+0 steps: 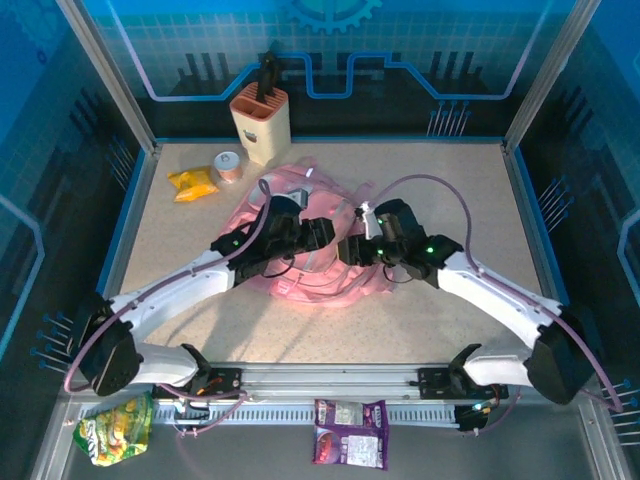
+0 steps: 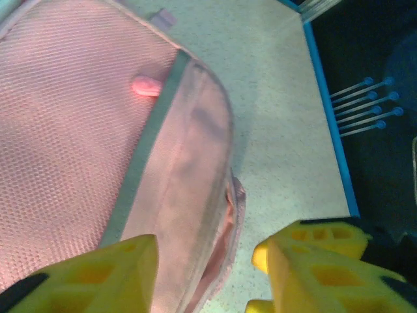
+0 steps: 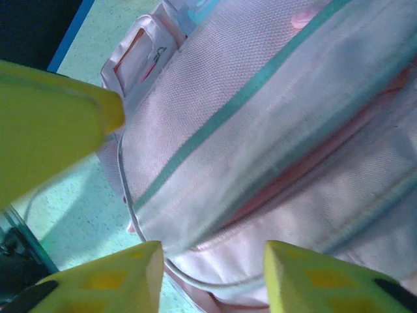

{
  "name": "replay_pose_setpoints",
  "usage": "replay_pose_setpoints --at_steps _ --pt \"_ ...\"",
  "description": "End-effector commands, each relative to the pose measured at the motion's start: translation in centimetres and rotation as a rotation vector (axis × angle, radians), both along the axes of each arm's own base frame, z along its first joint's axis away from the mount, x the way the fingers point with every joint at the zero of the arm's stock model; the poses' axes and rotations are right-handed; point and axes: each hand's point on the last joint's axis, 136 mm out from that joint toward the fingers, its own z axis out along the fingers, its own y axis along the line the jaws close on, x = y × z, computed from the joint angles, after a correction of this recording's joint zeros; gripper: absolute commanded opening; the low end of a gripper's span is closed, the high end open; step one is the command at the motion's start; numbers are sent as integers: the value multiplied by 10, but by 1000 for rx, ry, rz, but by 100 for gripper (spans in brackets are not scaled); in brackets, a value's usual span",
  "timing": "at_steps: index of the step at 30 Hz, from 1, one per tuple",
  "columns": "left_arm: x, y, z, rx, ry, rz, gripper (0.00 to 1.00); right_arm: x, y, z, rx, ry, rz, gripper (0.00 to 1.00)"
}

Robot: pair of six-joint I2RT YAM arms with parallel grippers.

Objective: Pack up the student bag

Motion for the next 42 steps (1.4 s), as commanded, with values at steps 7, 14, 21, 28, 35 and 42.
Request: replay_pose_setpoints --at_steps 7,14,21,28,35,42 --pt "-37 42 -9 -38 -12 69 68 -28 -9 -24 -134 -69 33 63" --pt "-50 84 -46 -2 33 182 76 -56 9 -44 -263 -41 21 68" --pt "-41 97 -73 -35 93 255 74 -76 35 -63 -275 17 -27 68" --pt "-28 100 -92 -75 156 329 63 -74 68 -60 -269 21 -79 62" --pt "-18 95 -100 -122 192 373 44 -61 95 -61 -254 20 -131 53" --pt "-14 89 -96 -156 189 361 35 -49 114 -74 -259 26 -140 47"
